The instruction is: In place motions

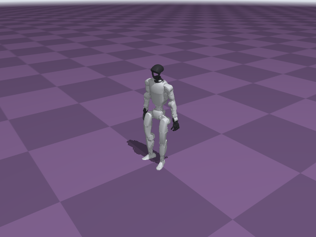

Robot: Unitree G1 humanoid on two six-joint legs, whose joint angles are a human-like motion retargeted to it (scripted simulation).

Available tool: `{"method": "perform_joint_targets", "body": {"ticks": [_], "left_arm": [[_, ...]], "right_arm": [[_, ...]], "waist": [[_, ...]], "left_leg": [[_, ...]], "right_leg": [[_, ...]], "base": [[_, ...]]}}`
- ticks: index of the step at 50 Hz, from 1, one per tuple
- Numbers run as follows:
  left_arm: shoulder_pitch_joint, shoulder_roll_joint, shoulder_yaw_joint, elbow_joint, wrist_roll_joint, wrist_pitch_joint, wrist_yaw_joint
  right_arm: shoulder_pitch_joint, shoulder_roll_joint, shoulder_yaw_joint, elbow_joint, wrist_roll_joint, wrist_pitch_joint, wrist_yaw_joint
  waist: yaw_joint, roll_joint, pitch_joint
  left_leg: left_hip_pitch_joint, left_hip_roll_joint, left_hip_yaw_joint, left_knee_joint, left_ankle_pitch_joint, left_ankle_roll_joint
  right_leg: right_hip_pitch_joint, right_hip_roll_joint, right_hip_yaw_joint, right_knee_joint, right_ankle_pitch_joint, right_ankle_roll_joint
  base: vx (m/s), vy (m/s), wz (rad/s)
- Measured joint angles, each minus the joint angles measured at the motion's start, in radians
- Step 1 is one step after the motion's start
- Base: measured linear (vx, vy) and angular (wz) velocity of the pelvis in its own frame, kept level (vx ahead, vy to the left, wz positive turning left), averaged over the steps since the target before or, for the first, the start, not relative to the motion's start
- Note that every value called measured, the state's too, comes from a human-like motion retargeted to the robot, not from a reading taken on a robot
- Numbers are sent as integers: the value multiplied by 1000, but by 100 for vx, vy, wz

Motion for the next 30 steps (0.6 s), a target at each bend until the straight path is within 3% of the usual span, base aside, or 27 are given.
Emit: {"method": "perform_joint_targets", "body": {"ticks": [5, 10, 16, 22, 30], "left_arm": [[24, -4, -8, 36, 11, -7, 19], [47, -18, 19, 82, -19, -9, 9], [41, -24, 14, 106, -6, 11, 5], [32, -37, -27, 69, -22, -6, 77], [26, -54, -36, 52, -21, -16, 68]], "right_arm": [[22, -20, -107, 123, -3, 27, 39], [9, -76, -229, 139, 109, 50, 49], [5, -145, -450, 52, 242, 67, 71], [-39, -177, -662, -142, 497, 162, -21], [-208, -206, -731, -565, 841, 26, -241]], "waist": [[91, -17, -64], [32, -10, -92], [3, -13, -117], [6, -21, -131], [-23, -16, -164]], "left_leg": [[-9, -4, 13, -1, -15, -7], [-13, 10, -10, -2, -16, -15], [-18, 19, -29, 0, -19, -25], [-8, 21, -41, -1, -25, -29], [-4, 32, -30, -2, -33, -36]], "right_leg": [[-7, -1, 18, -44, -3, -18], [4, 23, 22, -55, -14, -10], [13, 33, 0, -56, -28, 1], [29, 43, -8, -61, -38, 4], [26, 58, -1, -62, -46, 5]], "base": [[14, -10, -16], [8, -7, 28], [4, -7, 24], [4, -9, 12], [2, -4, -3]]}}
